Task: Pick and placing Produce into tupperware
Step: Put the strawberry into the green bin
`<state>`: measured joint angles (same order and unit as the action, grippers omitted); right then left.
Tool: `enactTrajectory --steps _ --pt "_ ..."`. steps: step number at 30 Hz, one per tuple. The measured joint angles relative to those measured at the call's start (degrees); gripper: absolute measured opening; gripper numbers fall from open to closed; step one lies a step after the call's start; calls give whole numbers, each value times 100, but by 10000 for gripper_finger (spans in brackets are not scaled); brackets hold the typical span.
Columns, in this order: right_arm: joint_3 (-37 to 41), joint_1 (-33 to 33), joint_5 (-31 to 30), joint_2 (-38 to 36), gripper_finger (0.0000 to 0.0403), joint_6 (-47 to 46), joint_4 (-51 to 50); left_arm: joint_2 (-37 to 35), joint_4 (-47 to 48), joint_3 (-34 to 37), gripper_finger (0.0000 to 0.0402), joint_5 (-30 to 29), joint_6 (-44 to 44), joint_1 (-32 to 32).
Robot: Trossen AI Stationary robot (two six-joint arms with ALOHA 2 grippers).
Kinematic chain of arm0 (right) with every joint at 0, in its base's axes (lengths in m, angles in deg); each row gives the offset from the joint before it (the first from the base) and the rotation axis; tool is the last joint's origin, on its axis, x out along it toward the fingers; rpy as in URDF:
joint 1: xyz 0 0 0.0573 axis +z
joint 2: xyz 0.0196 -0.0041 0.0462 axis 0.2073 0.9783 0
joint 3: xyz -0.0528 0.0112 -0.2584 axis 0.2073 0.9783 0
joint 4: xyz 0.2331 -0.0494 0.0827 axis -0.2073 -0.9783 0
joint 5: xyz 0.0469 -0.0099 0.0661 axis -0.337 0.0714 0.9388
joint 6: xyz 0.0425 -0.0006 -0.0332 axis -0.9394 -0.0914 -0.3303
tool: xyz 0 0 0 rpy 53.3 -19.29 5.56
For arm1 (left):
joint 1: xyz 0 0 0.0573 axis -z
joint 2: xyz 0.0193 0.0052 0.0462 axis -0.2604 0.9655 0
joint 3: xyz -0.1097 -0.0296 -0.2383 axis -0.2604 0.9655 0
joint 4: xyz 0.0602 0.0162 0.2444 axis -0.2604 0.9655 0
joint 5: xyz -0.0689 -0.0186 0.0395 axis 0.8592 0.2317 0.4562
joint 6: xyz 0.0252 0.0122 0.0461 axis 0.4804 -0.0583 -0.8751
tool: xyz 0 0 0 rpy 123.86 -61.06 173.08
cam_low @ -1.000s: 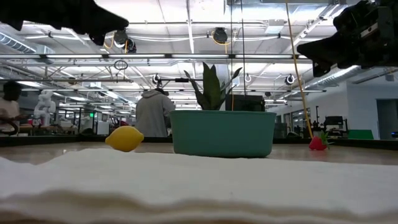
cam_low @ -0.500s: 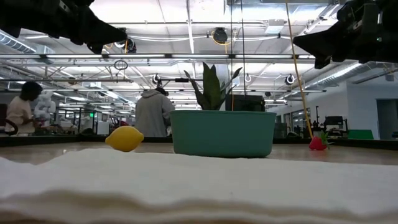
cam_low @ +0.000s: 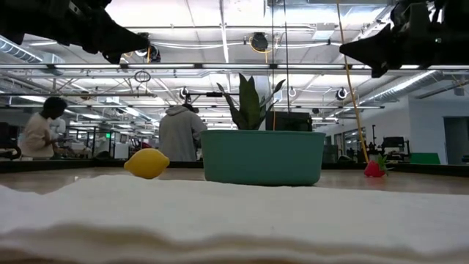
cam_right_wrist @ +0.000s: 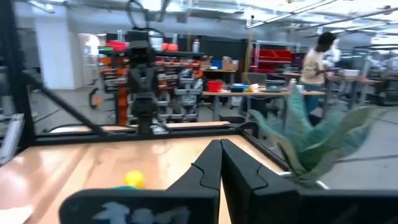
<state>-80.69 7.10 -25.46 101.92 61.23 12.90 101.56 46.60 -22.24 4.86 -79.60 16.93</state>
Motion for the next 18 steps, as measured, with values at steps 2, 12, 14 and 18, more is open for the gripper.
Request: enactTrajectory --steps 2,12,14,18 --pt "0 -97 -2 -4 0 -56 -7 1 -1 0 25 0 0 0" --pt "-439 -522 0 38 0 -193 -593 1 3 0 26 2 -57 0" --pt "-657 -530 -1 120 0 -166 -809 1 4 0 26 2 -57 -1" --pt "-964 -530 0 284 0 -194 -894 1 4 0 26 2 -63 -1"
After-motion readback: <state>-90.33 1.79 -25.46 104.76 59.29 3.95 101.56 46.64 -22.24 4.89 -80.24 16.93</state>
